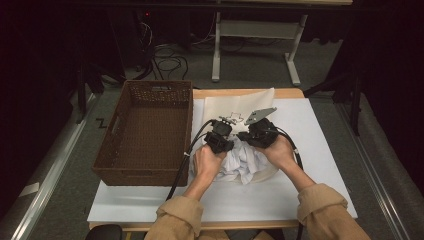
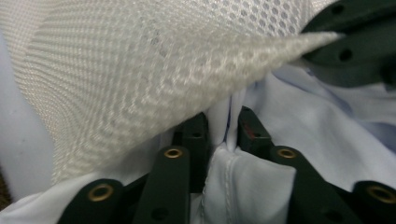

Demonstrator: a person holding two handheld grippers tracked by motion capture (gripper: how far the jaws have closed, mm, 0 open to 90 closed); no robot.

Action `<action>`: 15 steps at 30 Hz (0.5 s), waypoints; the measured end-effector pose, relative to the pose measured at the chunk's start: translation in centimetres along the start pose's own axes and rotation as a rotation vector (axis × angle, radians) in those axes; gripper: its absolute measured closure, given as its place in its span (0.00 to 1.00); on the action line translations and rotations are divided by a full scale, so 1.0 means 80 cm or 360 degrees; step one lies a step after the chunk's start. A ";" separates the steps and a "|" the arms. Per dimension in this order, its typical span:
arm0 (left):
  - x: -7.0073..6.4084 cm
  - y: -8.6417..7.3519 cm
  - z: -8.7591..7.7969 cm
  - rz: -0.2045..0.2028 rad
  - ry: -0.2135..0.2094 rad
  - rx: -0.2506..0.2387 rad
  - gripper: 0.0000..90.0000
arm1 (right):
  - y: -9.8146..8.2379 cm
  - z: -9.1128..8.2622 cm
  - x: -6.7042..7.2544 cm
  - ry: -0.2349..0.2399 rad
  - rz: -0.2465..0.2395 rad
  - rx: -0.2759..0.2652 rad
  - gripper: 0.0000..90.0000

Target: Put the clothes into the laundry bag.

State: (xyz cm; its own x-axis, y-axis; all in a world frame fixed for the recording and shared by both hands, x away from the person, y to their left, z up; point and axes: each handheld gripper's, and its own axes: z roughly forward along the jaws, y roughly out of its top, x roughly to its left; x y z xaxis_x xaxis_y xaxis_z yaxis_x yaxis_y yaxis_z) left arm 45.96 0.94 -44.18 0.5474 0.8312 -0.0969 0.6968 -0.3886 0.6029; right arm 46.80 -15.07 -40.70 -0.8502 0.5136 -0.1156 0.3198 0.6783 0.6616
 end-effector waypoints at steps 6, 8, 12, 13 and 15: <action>-0.007 -0.008 -0.027 0.0037 -0.0015 -0.0008 0.50 | -0.004 0.002 -0.006 -0.0011 0.0031 -0.0008 0.99; -0.012 -0.012 -0.039 0.0068 -0.0017 -0.0003 0.45 | -0.005 0.001 -0.006 -0.0012 0.0034 -0.0006 0.99; -0.023 -0.022 -0.059 0.0136 -0.0048 0.0012 0.38 | -0.005 0.002 -0.006 -0.0020 0.0046 -0.0019 0.99; -0.026 -0.025 -0.060 0.0155 -0.0056 0.0023 0.37 | -0.004 0.003 -0.007 -0.0021 0.0035 -0.0022 0.99; -0.031 -0.032 -0.058 0.0196 -0.0063 0.0057 0.36 | -0.004 0.003 -0.006 -0.0017 0.0054 -0.0012 0.99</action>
State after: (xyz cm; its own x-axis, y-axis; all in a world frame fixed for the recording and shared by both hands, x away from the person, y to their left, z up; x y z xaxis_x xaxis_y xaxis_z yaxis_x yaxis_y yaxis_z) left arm 40.66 1.70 -41.81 0.6474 0.7601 -0.0553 0.6387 -0.5015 0.5836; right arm 47.21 -15.38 -41.06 -0.8343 0.5419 -0.1012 0.3452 0.6566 0.6706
